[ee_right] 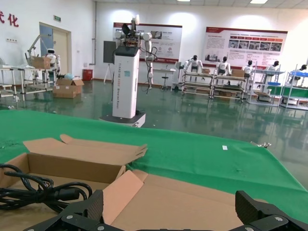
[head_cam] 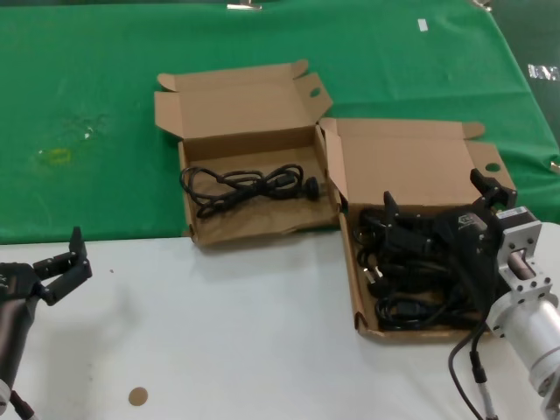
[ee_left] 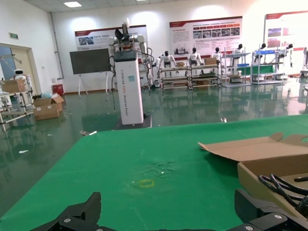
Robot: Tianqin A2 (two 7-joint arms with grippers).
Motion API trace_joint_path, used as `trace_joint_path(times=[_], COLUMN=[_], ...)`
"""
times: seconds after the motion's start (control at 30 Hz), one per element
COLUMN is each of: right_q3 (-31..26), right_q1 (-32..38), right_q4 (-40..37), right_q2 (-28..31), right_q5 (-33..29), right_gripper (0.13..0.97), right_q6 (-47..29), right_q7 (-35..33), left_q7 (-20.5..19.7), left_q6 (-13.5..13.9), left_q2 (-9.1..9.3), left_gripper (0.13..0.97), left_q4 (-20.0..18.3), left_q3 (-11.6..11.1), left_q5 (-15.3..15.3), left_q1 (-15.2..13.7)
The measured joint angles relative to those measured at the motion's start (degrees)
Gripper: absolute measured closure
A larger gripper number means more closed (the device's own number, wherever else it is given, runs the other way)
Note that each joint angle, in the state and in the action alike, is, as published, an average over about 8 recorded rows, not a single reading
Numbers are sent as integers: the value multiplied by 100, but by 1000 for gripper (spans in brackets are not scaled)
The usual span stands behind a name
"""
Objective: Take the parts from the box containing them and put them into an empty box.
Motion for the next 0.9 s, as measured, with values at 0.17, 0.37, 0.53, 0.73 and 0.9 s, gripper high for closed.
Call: trace_joint_path(times=[0.17,0.37,0.53,0.73,0.9], right_q3=[0,0,0,0,0], right_q1=[0,0,0,0,0], right_q4=[0,0,0,0,0], right_q2=[0,0,0,0,0], right_q5=[0,0,0,0,0], right_gripper=[129,129,129,129,129], right_q6=[0,0,0,0,0], right_q7=[0,0,0,0,0], left_q7=[0,0,0,0,0], left_q6=[0,0,0,0,0], left_q2=[0,0,0,0,0], left_gripper=[132,132,132,132,132], left_q4=[0,0,0,0,0], left_q3=[0,0,0,0,0], left_q5=[0,0,0,0,0], left_q1=[0,0,0,0,0])
